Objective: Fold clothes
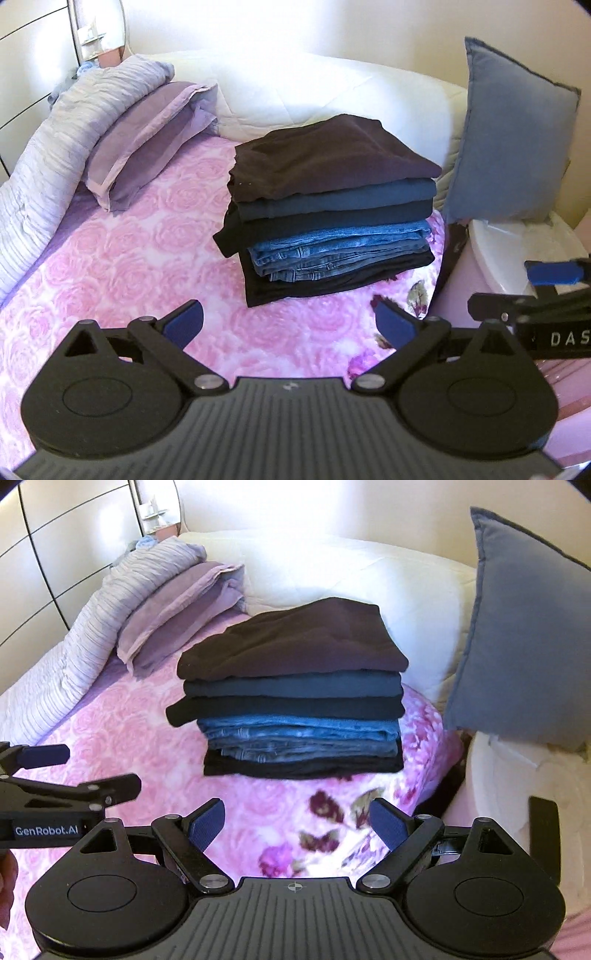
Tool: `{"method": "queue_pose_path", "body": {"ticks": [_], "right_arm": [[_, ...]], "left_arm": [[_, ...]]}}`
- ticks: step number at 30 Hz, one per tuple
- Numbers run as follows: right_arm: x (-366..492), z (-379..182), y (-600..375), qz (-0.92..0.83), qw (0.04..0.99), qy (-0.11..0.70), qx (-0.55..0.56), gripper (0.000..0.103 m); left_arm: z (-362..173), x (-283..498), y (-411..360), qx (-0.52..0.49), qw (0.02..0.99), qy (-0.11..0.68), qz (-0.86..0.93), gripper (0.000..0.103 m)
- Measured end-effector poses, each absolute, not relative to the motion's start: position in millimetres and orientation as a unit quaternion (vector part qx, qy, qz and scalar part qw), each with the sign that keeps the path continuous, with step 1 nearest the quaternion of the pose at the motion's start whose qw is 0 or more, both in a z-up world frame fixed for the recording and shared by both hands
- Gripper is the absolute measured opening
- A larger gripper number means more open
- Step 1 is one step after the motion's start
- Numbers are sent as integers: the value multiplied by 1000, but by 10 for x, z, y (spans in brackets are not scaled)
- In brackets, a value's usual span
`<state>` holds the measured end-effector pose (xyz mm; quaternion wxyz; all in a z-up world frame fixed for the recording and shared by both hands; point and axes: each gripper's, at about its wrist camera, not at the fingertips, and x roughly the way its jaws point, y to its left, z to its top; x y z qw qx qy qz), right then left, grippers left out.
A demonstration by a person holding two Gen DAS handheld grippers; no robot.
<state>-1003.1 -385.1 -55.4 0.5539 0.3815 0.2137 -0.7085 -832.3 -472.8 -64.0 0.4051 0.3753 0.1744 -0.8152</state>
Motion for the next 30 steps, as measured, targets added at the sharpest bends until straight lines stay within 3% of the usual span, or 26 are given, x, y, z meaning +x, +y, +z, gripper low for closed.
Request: {"method": "queue_pose_path", "body": {"ticks": [30], "right_arm": [[-9870, -320, -3711, -721, 555, 221, 351, 88]], "left_arm": [[-597, -8275, -4490, 365, 407, 188, -816, 99]]}}
